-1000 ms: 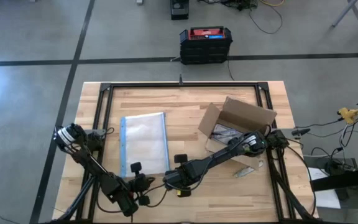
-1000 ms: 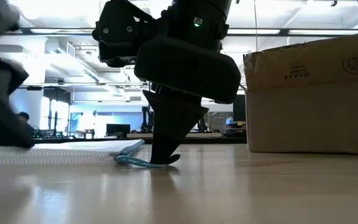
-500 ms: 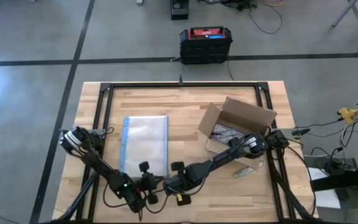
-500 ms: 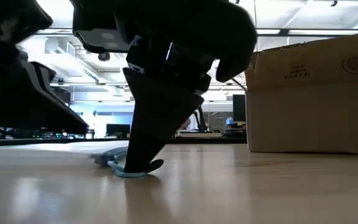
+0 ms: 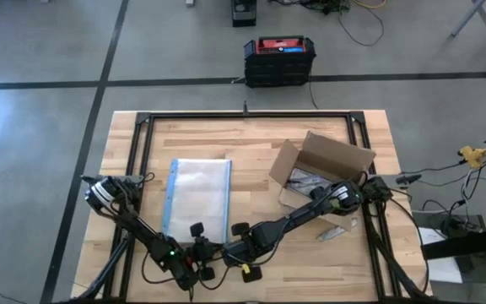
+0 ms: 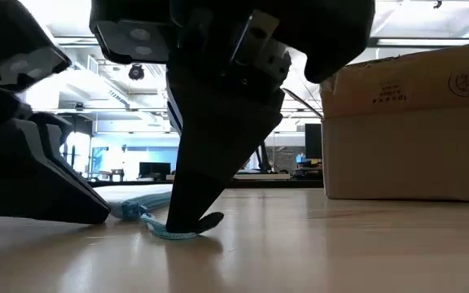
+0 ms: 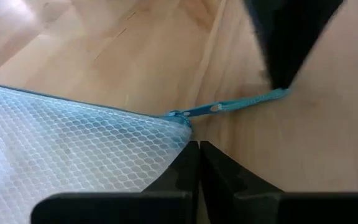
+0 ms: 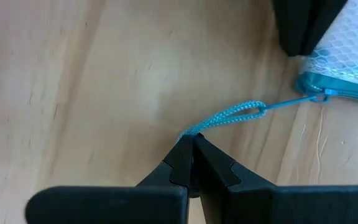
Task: Pack items into zip bag
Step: Open the blue transparent zip bag
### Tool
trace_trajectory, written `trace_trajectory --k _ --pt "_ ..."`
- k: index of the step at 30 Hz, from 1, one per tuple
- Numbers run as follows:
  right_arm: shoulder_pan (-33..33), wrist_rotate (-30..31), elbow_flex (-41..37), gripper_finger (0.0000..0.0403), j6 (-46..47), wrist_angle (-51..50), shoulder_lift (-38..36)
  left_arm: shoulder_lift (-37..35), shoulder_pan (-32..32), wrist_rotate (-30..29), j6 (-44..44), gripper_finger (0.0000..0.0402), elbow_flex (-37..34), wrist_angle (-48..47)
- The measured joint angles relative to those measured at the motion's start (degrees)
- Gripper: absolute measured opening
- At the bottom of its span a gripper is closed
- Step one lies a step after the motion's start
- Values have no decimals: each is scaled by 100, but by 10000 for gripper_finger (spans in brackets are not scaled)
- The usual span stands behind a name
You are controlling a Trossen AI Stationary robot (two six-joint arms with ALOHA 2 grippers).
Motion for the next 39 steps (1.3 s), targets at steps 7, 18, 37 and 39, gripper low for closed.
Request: trace_trajectory --k 7,18,37,39 --pt "2 7 2 0 -5 85 -1 -27 162 -395 57 0 9 120" --pt "-119 306 -47 0 -180 -162 -25 363 232 257 -33 0 35 235" --pt "-735 1673 54 0 -1139 -1431 -33 260 -54 681 -143 0 20 33" --pt "-760 1839 49 0 -1189 -1443 -23 242 -81 764 -143 0 20 38"
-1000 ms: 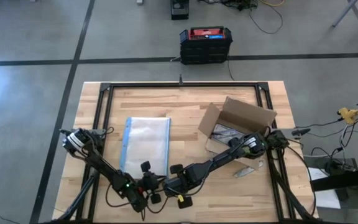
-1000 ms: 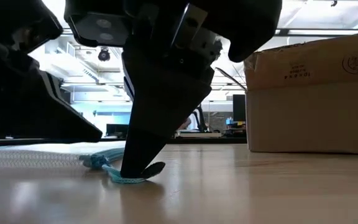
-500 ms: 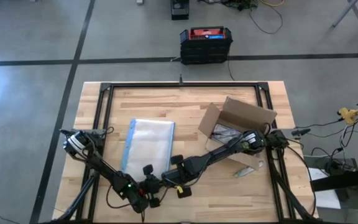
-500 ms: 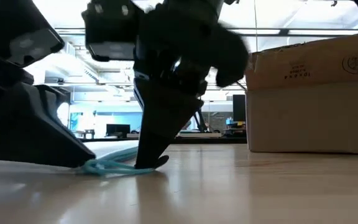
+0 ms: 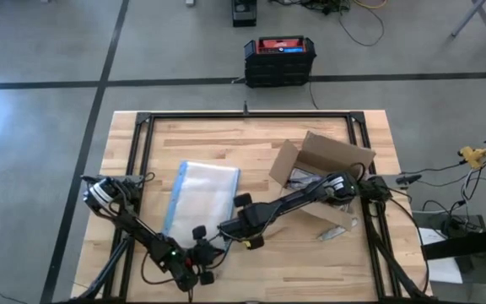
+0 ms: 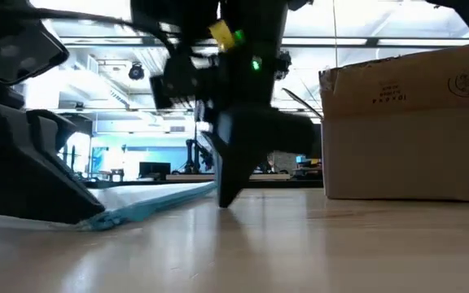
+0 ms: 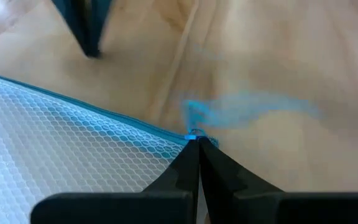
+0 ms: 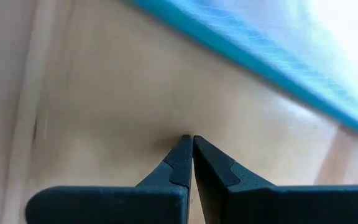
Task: Pack items into zip bag
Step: Open the blue transparent zip bag
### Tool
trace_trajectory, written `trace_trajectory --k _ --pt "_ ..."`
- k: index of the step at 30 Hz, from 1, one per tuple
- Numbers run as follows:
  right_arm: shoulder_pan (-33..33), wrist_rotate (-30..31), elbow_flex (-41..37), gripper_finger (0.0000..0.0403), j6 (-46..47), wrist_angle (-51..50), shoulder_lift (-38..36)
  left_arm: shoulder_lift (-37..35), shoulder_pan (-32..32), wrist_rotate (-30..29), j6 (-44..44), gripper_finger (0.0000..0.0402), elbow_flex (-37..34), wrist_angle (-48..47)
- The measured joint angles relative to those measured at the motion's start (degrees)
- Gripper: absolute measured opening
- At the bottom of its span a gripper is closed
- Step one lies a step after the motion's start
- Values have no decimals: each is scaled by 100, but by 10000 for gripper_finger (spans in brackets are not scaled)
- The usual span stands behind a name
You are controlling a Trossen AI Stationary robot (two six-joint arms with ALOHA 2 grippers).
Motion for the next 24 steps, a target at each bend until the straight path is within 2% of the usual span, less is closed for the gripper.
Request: trace_trajectory --k 3,6,12,14,24 --pt "-49 324 1 0 -123 -78 5 -16 -35 19 0 0 0 -3" --pt "-74 278 67 0 -93 -73 9 -16 -47 19 -17 0 0 -3" --pt "327 -951 205 0 36 967 9 -21 -48 -33 -20 0 2 -74" --pt "502 -1164 169 0 53 1388 9 -25 -54 -75 -20 0 0 -124" --pt "813 -1193 71 0 377 3021 46 -42 -47 -136 -10 0 0 -227"
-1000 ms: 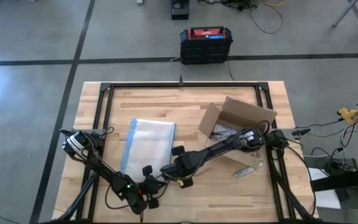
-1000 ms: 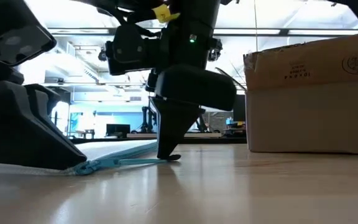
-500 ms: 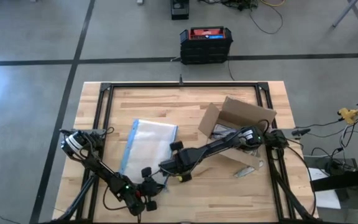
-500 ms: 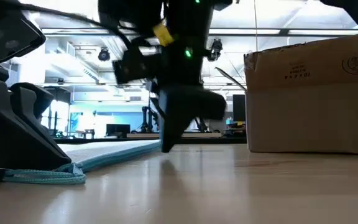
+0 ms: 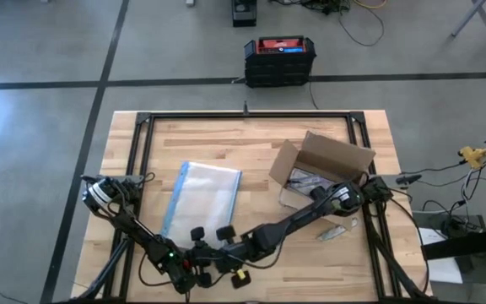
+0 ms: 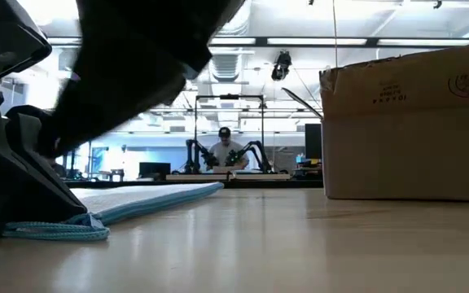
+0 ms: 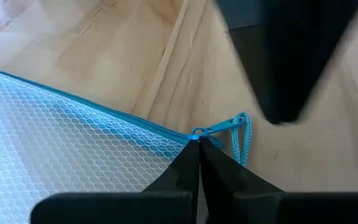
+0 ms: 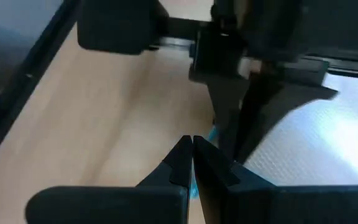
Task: Pack items into zip bag
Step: Open the blue transparent zip bag
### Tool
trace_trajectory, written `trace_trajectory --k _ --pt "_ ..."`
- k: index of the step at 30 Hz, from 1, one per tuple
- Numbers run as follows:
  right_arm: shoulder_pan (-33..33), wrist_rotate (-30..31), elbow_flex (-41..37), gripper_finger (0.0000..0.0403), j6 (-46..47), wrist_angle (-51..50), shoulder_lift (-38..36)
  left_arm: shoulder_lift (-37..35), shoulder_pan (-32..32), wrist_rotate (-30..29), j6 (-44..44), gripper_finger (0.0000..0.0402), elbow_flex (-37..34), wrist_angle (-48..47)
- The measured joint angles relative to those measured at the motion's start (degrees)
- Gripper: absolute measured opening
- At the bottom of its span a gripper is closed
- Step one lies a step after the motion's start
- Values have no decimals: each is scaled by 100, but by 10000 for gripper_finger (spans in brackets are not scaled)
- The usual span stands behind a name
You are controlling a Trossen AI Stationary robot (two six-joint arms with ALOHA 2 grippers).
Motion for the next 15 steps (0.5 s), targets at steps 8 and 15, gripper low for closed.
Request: trace_trajectory --k 8,15 --pt "-57 -134 -347 0 292 285 104 -160 -15 -13 202 0 -9 -315" --pt "-124 -166 -444 0 402 -170 97 -249 -38 93 234 0 -13 -453"
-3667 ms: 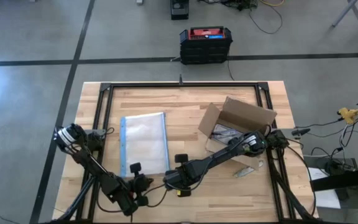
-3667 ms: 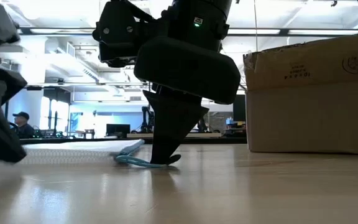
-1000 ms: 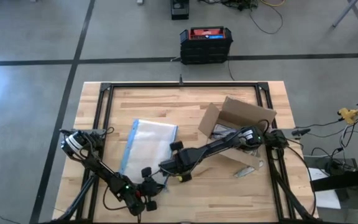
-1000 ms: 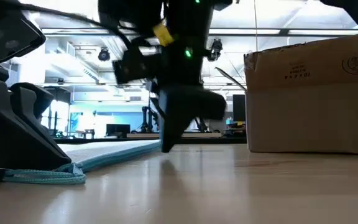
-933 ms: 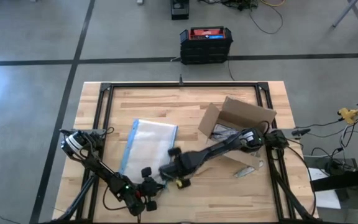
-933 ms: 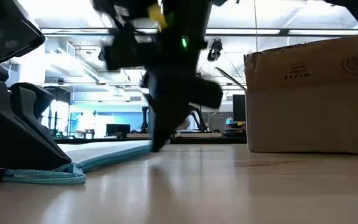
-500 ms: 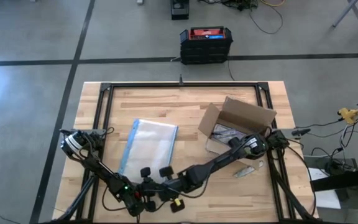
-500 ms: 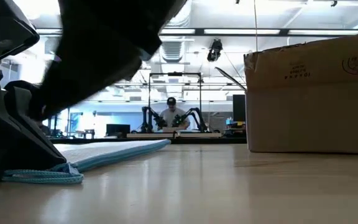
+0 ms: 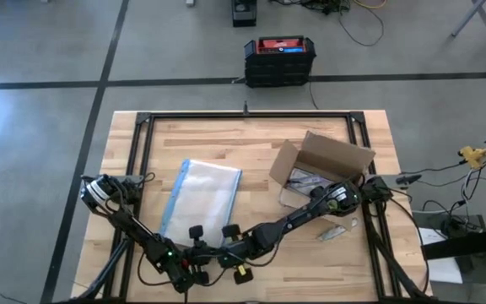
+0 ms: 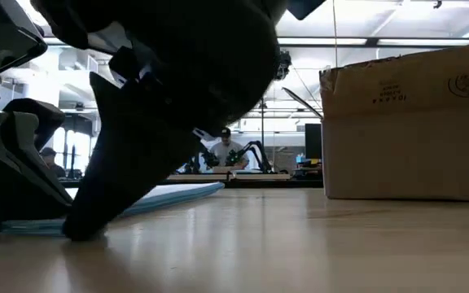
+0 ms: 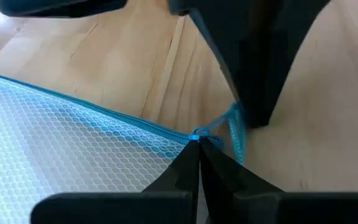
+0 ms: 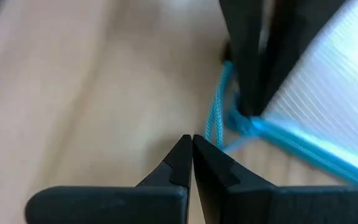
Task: Pack items into zip bag
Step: Open the blue transparent zip bag
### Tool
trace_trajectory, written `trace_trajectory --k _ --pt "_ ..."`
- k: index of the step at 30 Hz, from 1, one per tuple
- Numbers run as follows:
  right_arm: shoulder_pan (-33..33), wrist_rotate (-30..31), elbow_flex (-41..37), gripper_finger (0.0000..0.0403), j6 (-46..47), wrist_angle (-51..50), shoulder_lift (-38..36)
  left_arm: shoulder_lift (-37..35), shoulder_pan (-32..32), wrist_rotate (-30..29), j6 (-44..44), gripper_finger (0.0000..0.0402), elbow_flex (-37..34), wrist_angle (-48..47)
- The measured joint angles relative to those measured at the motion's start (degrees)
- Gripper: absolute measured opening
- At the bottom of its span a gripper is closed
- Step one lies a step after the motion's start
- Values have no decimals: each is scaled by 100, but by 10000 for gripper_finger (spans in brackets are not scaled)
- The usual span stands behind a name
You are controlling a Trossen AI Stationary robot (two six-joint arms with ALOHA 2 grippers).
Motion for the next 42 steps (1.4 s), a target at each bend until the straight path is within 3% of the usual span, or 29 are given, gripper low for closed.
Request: trace_trajectory --k 13,21,33,42 --pt "-321 221 -12 0 -325 -631 -113 -11 -201 148 -294 0 7 -5" --pt "-81 -67 -41 0 -368 655 -75 -16 -207 76 -331 0 9 -36" --pt "-66 -129 -53 0 -234 1440 87 -42 -197 32 -344 0 7 -66" --pt "-88 -89 -241 0 -151 787 58 -57 -231 44 -368 0 4 -39"
